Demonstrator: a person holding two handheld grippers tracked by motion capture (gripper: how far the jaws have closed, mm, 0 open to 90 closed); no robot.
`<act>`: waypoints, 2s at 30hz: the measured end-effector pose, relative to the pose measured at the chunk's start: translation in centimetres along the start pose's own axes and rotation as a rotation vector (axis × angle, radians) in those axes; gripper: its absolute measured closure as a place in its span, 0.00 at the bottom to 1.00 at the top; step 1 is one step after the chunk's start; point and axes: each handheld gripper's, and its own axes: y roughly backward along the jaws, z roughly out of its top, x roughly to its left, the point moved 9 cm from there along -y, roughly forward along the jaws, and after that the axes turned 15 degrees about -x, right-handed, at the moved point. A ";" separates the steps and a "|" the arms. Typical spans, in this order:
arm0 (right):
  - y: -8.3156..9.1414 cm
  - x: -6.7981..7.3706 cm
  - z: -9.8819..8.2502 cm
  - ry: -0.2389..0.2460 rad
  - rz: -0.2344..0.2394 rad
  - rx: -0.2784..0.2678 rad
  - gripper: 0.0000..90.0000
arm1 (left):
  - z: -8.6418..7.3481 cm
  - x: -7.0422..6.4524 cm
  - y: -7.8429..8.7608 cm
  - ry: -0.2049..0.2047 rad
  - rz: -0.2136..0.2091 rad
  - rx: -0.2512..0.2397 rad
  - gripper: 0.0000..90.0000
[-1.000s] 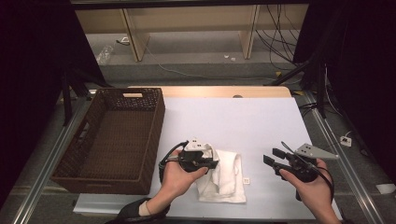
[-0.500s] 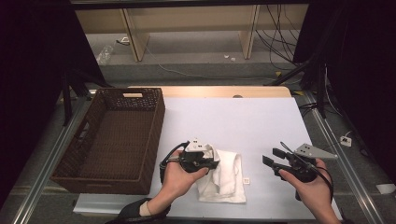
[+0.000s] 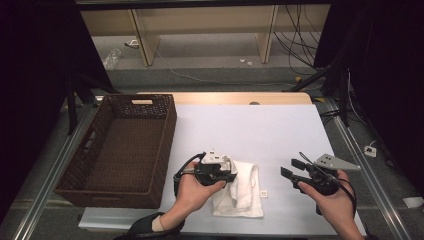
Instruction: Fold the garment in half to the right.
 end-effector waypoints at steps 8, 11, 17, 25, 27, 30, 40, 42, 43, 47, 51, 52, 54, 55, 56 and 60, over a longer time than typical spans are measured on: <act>0.0 0.0 0.0 0.000 0.000 0.004 0.48 | -0.2 -0.2 -0.3 -0.004 -0.005 0.008 0.90; 0.0 0.1 -0.1 0.000 0.001 0.004 0.48 | -0.2 -0.2 -0.4 -0.005 -0.006 0.009 0.89; 0.0 0.1 -0.1 0.002 0.000 0.009 0.48 | -0.3 -0.4 -0.7 -0.008 -0.007 0.011 0.89; -0.1 0.1 -0.1 0.003 0.001 0.010 0.48 | -0.5 -0.5 -1.2 -0.014 -0.011 0.016 0.87; -0.1 0.2 -0.1 0.004 0.002 0.010 0.48 | -0.5 -0.6 -1.3 -0.017 -0.012 0.016 0.87; -0.2 0.2 -0.1 0.001 0.004 0.009 0.48 | -0.7 -0.7 -1.5 -0.027 -0.014 0.023 0.86; -0.2 0.3 -0.2 0.005 0.007 0.009 0.48 | -1.0 -1.2 -2.4 -0.049 -0.025 0.042 0.83; -0.2 0.3 -0.2 0.006 0.006 0.014 0.48 | -1.1 -1.3 -2.6 -0.052 -0.028 0.048 0.82; -0.2 0.3 -0.2 0.005 0.006 0.013 0.48 | -1.2 -1.4 -2.8 -0.054 -0.032 0.053 0.82; -0.2 0.3 -0.2 0.004 0.008 0.014 0.48 | -1.4 -1.8 -3.2 -0.059 -0.038 0.061 0.81; -0.3 0.4 -0.2 0.003 0.010 0.014 0.48 | -1.5 -1.8 -3.4 -0.065 -0.039 0.066 0.79; -0.3 0.4 -0.2 0.002 0.011 0.010 0.48 | -1.5 -1.8 -3.4 -0.066 -0.040 0.066 0.79; -0.3 0.4 -0.2 0.002 0.010 0.010 0.48 | -1.5 -1.9 -3.4 -0.069 -0.039 0.067 0.79; -0.3 0.4 -0.2 0.003 0.009 0.015 0.48 | -1.5 -1.9 -3.5 -0.069 -0.040 0.066 0.78; -0.3 0.4 -0.2 0.005 0.010 0.015 0.48 | -1.5 -1.9 -3.5 -0.069 -0.041 0.066 0.78; -0.3 0.4 -0.2 0.005 0.013 0.012 0.48 | -1.5 -1.9 -3.6 -0.068 -0.041 0.065 0.77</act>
